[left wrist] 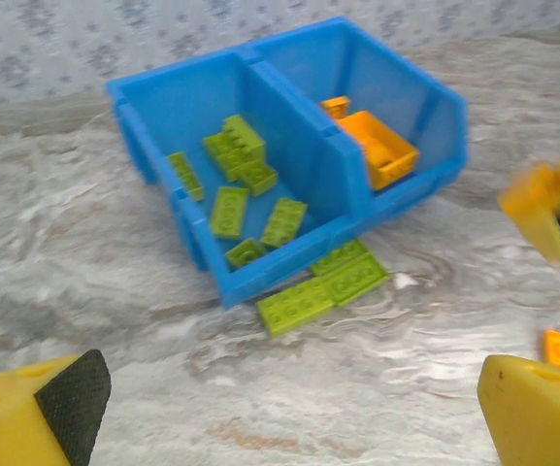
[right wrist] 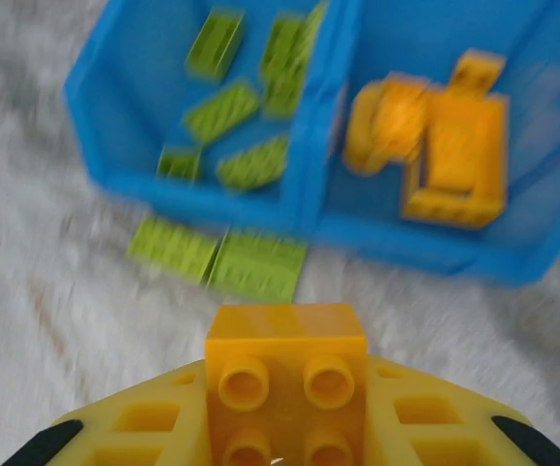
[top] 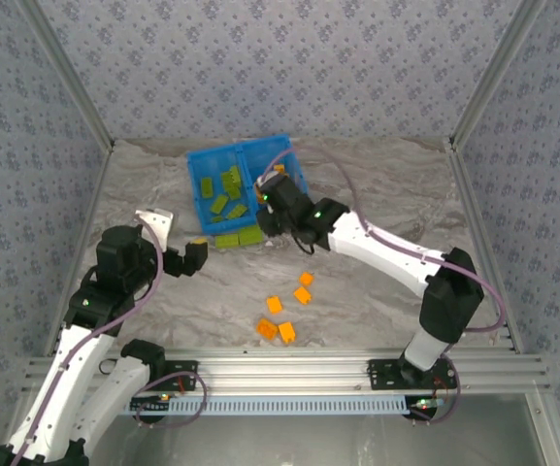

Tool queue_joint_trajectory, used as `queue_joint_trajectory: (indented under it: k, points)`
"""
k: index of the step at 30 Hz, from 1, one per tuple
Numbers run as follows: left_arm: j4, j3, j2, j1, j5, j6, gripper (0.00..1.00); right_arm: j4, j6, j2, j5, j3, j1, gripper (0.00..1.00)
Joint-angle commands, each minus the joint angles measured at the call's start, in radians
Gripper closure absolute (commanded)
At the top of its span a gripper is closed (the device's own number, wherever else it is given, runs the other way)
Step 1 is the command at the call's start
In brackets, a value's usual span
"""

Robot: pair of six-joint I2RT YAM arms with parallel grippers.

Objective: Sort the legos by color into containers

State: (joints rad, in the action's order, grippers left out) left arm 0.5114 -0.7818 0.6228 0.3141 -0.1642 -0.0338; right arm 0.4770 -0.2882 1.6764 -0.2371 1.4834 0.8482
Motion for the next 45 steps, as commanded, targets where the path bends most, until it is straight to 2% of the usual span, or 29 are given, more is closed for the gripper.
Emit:
queue_joint_trajectory:
  k: [1, 8, 14, 18, 22, 27, 30, 33, 37, 41, 45]
  points:
    - [-0.068, -0.003, -0.009, -0.006, -0.181, 0.024, 0.01, -0.019, -0.019, 0.113, -0.079, 0.127, -0.064, 0.68]
    - [-0.002, -0.018, -0.003, -0.006, -0.153, 0.065, 0.01, 0.112, -0.017, 0.476, -0.139, 0.54, -0.132, 0.68]
    - [0.024, -0.014, -0.006, -0.006, -0.106, 0.083, 0.01, 0.208, -0.005, 0.702, -0.197, 0.813, -0.17, 0.66]
    - [0.015, -0.011, -0.001, -0.006, -0.111, 0.081, 0.01, 0.177, 0.012, 0.816, -0.171, 0.947, -0.198, 0.65]
    - [0.015, -0.008, 0.003, -0.006, -0.113, 0.082, 0.01, 0.105, -0.029, 0.891, -0.082, 1.034, -0.231, 0.64]
    - [0.014, -0.006, 0.01, -0.006, -0.115, 0.085, 0.01, 0.074, -0.085, 0.95, 0.026, 1.106, -0.252, 0.55]
    - [0.01, -0.004, 0.017, -0.006, -0.114, 0.085, 0.01, 0.08, -0.089, 0.948, 0.063, 1.137, -0.246, 0.44]
    - [0.014, -0.009, 0.027, -0.006, -0.115, 0.088, 0.01, 0.132, -0.075, 0.915, 0.061, 1.179, -0.237, 0.43]
    - [0.017, -0.011, 0.032, -0.006, -0.113, 0.09, 0.01, 0.218, -0.051, 0.784, 0.034, 1.135, -0.232, 0.44]
    - [0.019, -0.011, 0.032, -0.006, -0.112, 0.091, 0.01, 0.239, -0.031, 0.526, 0.003, 0.854, -0.218, 0.43]
    - [0.019, -0.01, 0.035, -0.006, -0.112, 0.091, 0.01, 0.133, -0.045, 0.191, 0.005, 0.385, -0.181, 0.39]
